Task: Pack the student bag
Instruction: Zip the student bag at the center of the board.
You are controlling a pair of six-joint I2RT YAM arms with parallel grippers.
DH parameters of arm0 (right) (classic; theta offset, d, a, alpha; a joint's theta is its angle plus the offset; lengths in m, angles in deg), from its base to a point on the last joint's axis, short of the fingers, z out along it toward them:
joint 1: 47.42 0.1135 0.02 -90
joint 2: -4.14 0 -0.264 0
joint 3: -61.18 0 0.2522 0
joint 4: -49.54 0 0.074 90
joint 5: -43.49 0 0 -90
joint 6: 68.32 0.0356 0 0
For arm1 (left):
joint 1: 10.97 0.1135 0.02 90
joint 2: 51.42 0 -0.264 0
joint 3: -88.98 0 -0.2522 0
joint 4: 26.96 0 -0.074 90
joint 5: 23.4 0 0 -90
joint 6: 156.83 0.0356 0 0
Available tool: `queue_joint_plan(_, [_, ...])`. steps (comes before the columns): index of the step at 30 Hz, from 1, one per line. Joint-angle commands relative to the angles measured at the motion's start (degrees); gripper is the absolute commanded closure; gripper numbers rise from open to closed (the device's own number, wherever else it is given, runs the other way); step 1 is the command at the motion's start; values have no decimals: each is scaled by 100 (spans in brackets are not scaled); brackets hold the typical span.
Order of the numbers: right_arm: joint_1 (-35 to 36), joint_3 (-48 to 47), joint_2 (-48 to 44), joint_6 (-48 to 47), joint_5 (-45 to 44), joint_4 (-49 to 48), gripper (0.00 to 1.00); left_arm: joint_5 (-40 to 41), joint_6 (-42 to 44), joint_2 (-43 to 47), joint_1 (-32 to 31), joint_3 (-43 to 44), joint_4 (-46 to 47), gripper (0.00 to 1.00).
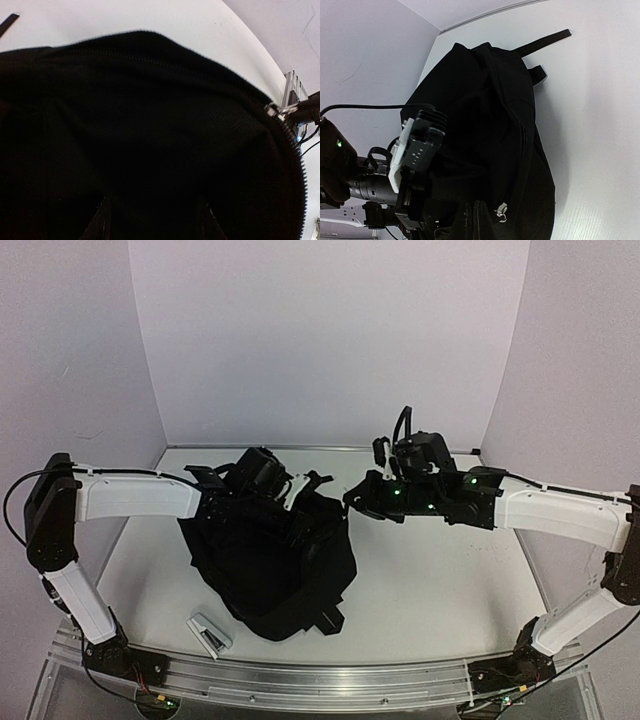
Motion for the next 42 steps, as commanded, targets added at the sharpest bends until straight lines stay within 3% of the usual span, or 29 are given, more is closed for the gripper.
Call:
queue_joint_plan(1, [-26,-277,-12,115,90,-585,100,83,-70,594,13,54,1101,41])
queue_joint_plan(6, [-95,-257,-32,236,130,-589,100,-493,-261,630,8,-81,1904,40])
queue_joint_plan(11, [-196,-264,-57,332,257,-603,100,-1125,-277,380,8,58,1982,38])
queue_joint_plan(15, [-282,-271,-57,405,352,-609,100,-1483,-326,224,2,133,2101,42])
queue_joint_plan(21, [-319,-262,-40,470,494,-640,100,-1504,-329,60,4,224,2263,46])
queue_joint_plan(42, [-327,-197,2,557,615,-720,100,-1497,-381,-332,1,522,2574,74])
